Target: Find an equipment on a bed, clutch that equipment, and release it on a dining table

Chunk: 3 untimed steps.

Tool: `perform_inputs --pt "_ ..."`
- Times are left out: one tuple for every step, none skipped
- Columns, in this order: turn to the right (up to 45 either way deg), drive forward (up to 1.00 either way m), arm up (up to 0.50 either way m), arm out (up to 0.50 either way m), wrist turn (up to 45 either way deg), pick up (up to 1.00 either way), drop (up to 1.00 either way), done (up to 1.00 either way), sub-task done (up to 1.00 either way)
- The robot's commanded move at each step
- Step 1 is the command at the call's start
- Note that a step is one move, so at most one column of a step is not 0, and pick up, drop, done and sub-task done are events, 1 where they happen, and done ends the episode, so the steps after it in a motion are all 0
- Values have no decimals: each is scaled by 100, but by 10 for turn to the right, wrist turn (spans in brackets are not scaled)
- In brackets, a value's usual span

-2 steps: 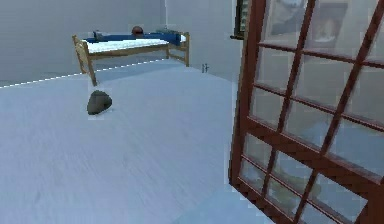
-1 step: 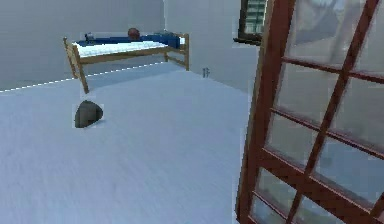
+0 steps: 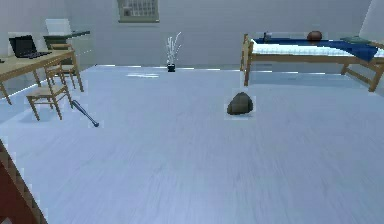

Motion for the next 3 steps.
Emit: perform_inputs --pt "-60 0 0 0 0 0 0 0 0" --pt "0 100 0 0 0 0 0 0 0" --pt "-30 0 0 0 0 0 0 0 0"
